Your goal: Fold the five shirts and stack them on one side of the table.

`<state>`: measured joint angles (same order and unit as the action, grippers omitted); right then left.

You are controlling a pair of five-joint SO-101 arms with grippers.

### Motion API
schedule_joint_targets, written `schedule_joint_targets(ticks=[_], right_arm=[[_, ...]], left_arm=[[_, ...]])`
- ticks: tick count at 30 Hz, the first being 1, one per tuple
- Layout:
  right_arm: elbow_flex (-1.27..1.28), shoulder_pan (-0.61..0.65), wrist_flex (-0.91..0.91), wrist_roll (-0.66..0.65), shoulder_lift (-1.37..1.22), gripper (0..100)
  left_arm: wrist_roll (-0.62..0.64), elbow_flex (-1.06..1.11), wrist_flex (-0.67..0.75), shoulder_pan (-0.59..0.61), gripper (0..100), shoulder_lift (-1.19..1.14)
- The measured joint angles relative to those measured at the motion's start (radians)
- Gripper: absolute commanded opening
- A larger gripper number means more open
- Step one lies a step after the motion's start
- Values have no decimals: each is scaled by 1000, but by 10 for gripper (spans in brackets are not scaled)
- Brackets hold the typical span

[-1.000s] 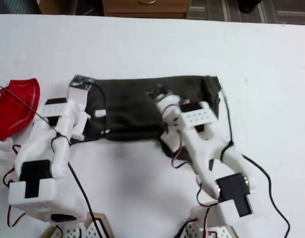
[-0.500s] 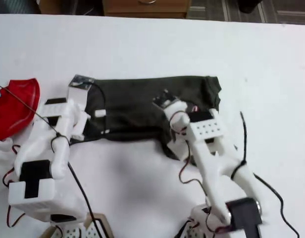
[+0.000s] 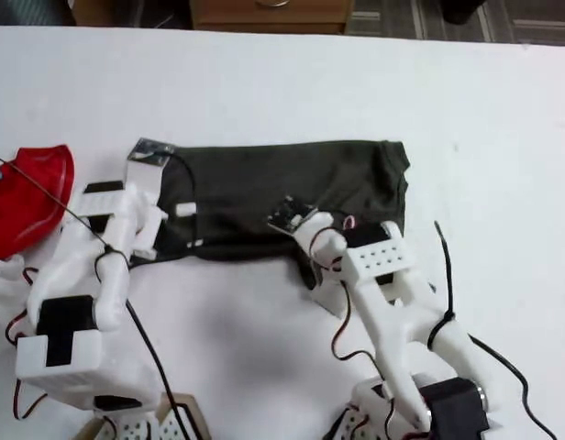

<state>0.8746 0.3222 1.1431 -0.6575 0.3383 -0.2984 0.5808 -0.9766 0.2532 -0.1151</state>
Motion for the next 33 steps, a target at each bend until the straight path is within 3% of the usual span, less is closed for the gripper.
schedule_joint_targets(ticks=[9,15,17,20,22,30,33], right_arm=[[83,-54,-140,-49,-5,251],[51,-55,-183,-49,-149,246],[8,-60,-160,-49,-189,191],[-34,-66,-152,-49,-227,5],[-55,-69,-160,-49,-239,46],[-138,-157,-121,-49,-264,18],[-213,-196,-48,-106,-264,18]], left_arm=[[0,0,0,0,26,0],[0,0,0,0,26,0],[0,0,0,0,26,0],[0,0,0,0,26,0],[0,0,0,0,26,0],[0,0,0,0,26,0],[0,0,0,0,26,0]])
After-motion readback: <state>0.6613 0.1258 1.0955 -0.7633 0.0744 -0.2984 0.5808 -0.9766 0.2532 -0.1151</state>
